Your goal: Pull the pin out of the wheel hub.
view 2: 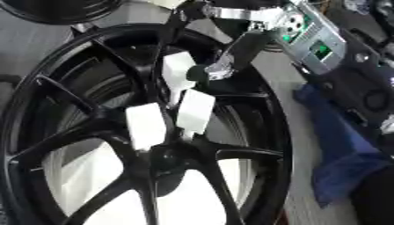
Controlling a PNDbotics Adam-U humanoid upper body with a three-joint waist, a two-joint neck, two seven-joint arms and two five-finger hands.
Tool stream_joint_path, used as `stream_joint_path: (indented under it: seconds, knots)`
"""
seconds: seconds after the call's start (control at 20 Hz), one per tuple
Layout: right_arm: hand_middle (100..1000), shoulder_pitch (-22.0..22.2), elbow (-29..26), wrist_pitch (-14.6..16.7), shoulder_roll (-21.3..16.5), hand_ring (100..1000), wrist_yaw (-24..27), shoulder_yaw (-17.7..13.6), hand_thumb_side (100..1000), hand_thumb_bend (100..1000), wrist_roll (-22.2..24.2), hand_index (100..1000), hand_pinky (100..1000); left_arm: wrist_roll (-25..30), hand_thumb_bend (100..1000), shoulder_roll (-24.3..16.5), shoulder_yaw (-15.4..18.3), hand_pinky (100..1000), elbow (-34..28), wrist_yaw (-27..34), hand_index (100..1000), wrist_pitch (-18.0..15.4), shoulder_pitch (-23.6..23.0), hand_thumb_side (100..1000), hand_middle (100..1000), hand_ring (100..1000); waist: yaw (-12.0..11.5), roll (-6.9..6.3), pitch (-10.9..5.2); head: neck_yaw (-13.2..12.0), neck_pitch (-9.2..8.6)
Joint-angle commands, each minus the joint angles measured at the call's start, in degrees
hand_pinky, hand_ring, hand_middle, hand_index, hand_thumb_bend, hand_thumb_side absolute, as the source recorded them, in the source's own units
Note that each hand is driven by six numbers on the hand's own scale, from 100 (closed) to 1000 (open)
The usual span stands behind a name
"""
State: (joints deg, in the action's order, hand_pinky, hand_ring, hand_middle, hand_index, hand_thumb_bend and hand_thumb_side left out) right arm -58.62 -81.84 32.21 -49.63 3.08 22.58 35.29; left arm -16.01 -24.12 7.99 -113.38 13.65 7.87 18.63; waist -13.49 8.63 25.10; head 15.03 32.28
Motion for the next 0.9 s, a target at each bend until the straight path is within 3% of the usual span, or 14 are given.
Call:
stream_joint_path:
  seconds: [0.05, 0.55, 0.9]
  knots:
    - [703, -0.4, 0.0, 16.8, -1.0, 742, -1.0, -0.8, 570, 410, 16.7, 829, 793, -0.1, 327, -0.8, 0.6, 749, -1.2, -0.2, 718, -0.2, 0.6, 679, 596, 656, -0.2, -0.39, -0.97, -0.3, 0.53]
    - [683, 0.5, 1.0, 17.1, -0.8, 736, -3.1, -1.4, 543, 424, 16.7, 811, 788, -0.3, 328, -0.8, 0.9, 749, -1.2, -0.3, 719, -0.5, 1.0, 678, 596, 656, -0.8, 0.15, -0.56, -0.4, 1.45]
    - [590, 1.2, 1.0, 16.9, -0.9, 698, -2.6, -1.6, 533, 374, 16.7, 732, 773, -0.2, 329, -0.8, 0.9, 749, -1.2, -0.3, 718, -0.4, 0.8, 679, 596, 655, -0.8, 0.28, -0.5, -0.6, 1.65]
